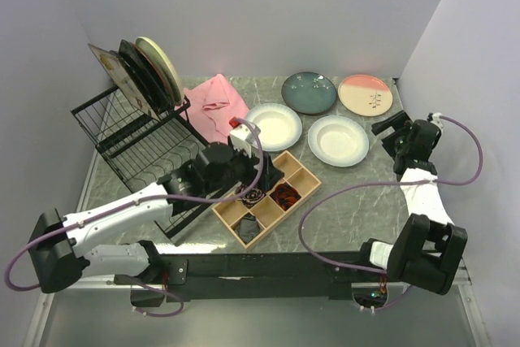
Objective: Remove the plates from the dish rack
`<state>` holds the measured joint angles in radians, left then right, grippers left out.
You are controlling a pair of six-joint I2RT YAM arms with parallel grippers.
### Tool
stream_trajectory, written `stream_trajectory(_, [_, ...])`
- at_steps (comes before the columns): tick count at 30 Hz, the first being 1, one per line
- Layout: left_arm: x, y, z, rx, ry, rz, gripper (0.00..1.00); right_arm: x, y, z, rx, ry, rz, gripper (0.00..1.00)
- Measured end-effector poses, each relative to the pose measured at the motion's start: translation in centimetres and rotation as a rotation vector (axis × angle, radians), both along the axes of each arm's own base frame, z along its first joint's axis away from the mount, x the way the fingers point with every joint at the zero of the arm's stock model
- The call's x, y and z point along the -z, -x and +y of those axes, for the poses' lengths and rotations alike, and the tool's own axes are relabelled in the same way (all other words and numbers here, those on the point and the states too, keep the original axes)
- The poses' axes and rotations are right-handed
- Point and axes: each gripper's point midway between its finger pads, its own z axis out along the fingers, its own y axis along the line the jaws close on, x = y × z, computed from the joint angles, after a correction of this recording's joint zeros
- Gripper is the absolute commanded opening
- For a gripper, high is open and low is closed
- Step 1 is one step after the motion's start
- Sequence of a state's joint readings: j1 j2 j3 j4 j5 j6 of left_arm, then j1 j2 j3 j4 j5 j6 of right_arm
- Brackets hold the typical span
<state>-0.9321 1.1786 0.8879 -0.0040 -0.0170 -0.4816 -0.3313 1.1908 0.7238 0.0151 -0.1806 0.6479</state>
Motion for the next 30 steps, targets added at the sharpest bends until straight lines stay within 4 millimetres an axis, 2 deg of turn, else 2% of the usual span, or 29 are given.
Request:
stream_trajectory(2, [-0.2,1.2,-0.1,0.011,-0.006,-0.034,0.99,1.2,0.2,-0.6,-0.004,-0.013,0.027,0.95])
stream_trajectory(4, [-0.1,1.6,0.2,0.002,-0.008,-0.060,1.00,2.7,0.0,-0.7,-0.030,-0.031,0.056,0.88])
stream_trajectory(8, [1.3,1.1,1.9,-0.056,-0.033,-0.087,0.99,5.9,-0.7,0.6,-0.119,-0.092,0.113,0.81])
stream_trajectory(9, [1.6,1.0,2.2,-0.069,-0.040,-0.091,0.99,6.7,-0.7,0.9,-0.137,-0.106,0.128,0.77])
stream_trajectory(13, [1.6,0.9,3.0,-0.097,-0.032,-0.110,1.00,9.2,-0.8,1.8,-0.189,-0.154,0.174,0.71])
stream_trajectory(19, [0.4,0.7,2.9,-0.105,0.009,-0.137,0.99,11.2,-0.9,2.1,-0.204,-0.182,0.211,0.67])
stream_trajectory(25, [0.5,0.7,2.8,-0.104,0.009,-0.136,0.99,13.0,-1.1,2.8,-0.239,-0.230,0.228,0.59])
stream_trajectory(27, [0.8,0.6,2.7,-0.104,0.004,-0.133,0.99,13.0,-1.3,2.8,-0.246,-0.231,0.222,0.51])
stream_trajectory(30, [1.1,0.6,2.6,-0.103,-0.005,-0.128,0.99,12.9,-1.5,3.1,-0.257,-0.242,0.213,0.49])
